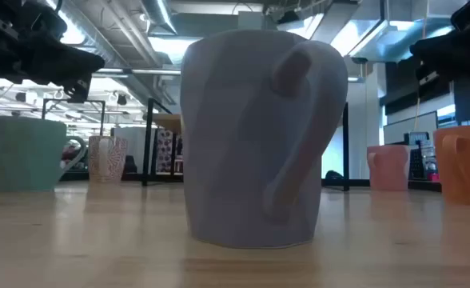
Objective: Place coffee mugs
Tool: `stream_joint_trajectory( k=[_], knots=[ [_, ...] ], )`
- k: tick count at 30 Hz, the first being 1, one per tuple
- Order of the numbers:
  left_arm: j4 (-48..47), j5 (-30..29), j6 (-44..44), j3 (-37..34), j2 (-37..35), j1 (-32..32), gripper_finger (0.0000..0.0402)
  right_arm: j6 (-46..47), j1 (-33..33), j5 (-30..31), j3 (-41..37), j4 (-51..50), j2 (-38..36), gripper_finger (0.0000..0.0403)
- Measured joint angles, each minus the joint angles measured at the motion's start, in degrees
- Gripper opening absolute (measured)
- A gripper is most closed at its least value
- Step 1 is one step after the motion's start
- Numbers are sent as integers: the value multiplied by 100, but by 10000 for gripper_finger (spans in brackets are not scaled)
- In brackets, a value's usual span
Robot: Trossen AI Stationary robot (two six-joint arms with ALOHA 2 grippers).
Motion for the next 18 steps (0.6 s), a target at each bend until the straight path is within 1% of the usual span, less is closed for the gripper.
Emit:
stream_joint_trajectory(
  k=[8,13,16,18],
  knots=[
    [17,-167,0,0,0,0,18,148,0,30,0,10,2,19],
    [245,-229,0,0,2,1,18,157,-1,57,0,13,2,19],
    [436,-443,1,0,2,0,18,157,-2,57,0,13,2,19],
    [731,-521,-3,0,2,0,18,157,-2,57,0,13,2,19]
  ],
)
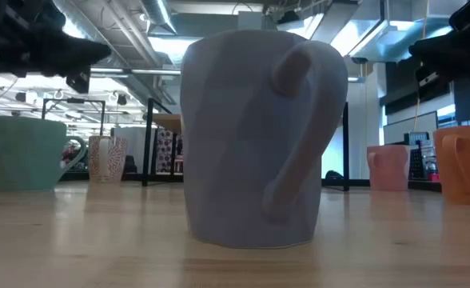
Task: Place coffee mugs
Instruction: Put the white patterned mug on the shelf
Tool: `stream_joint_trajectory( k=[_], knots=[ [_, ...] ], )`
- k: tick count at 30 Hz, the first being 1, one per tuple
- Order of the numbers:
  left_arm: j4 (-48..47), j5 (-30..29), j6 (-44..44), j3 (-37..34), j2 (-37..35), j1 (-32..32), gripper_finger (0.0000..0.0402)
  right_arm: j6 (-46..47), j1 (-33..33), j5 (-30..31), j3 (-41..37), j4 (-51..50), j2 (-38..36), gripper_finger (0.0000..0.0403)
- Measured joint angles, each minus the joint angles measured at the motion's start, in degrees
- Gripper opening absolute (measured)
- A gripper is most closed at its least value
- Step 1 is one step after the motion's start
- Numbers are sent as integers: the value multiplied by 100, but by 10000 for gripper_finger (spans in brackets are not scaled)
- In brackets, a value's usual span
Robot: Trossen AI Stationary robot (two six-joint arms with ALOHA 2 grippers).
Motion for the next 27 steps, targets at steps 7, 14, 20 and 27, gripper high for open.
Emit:
stream_joint_trajectory(
  k=[7,14,20,27],
  knots=[
    [1129,-479,-476,31,-2,2,18,-44,0,52,0,0,0,19],
    [760,-1049,-637,887,736,0,18,-59,1,153,0,7,-1,19],
    [484,-1627,-614,2178,2647,6,18,-59,2,241,0,17,0,19],
    [510,-2350,-767,3512,4787,244,18,-30,2,481,-7,310,-2,19]
  ],
)
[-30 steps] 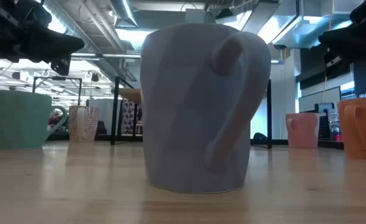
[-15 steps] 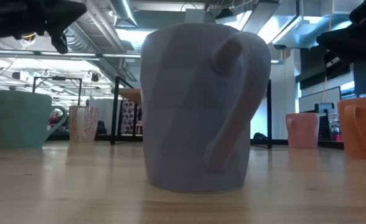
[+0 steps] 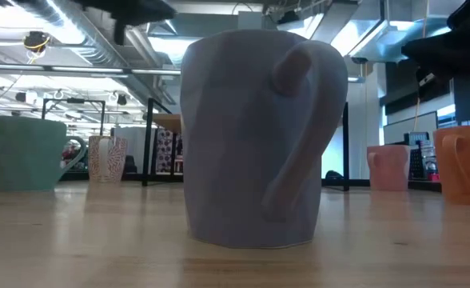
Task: Place coffee mugs
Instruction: Put the white patterned mug on the shelf
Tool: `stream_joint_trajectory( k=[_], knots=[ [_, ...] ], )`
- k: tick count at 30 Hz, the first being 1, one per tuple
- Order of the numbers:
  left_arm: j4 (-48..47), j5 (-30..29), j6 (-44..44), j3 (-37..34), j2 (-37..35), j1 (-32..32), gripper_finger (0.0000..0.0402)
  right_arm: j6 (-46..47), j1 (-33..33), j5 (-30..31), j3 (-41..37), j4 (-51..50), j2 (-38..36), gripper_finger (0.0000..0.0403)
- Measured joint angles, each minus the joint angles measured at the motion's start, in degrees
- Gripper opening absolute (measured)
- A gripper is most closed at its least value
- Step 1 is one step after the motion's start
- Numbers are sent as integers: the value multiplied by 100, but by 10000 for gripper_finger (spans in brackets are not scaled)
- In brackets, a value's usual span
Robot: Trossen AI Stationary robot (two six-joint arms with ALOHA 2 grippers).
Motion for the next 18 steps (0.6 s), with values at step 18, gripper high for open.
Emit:
stream_joint_trajectory(
  k=[18],
  knots=[
    [-51,412,-45,2626,3025,293,28,928,-1,602,0,1589,0,19]
  ],
)
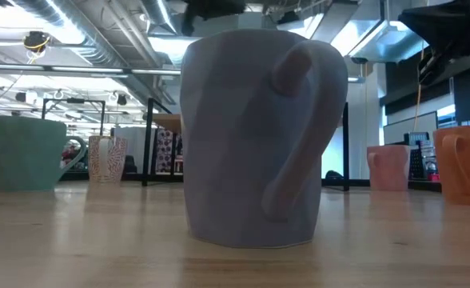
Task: Place coffee mugs
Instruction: Put the white patterned mug on the shelf
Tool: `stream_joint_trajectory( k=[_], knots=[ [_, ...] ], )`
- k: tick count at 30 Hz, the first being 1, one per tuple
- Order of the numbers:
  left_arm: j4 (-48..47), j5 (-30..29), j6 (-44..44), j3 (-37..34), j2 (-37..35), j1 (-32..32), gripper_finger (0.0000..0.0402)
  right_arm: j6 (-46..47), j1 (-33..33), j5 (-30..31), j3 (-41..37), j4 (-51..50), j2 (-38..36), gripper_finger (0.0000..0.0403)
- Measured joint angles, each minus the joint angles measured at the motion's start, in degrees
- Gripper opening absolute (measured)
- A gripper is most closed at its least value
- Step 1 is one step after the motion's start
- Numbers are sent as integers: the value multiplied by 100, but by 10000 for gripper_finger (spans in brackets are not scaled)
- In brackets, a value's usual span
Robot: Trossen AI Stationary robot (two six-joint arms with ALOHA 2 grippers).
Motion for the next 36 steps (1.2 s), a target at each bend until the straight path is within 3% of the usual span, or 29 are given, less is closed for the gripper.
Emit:
stream_joint_trajectory(
  k=[5,10,14,20,29,36],
  knots=[
    [-2214,649,-254,1293,564,186,81,123,0,-42,0,7,0,19],
    [-4279,1150,-809,2486,1276,343,142,507,1,331,0,-149,0,19],
    [-5478,1445,-1408,3092,1865,357,168,814,1,614,2,-425,2,19],
    [-5858,2018,-1698,3263,2406,294,171,1034,1,718,2,-734,1,19],
    [-6576,2054,-2058,3260,2941,305,172,1036,1,209,2,-917,2,19],
    [-6685,2111,-2051,3260,3306,305,172,1034,1,203,2,-1014,0,19]
  ],
)
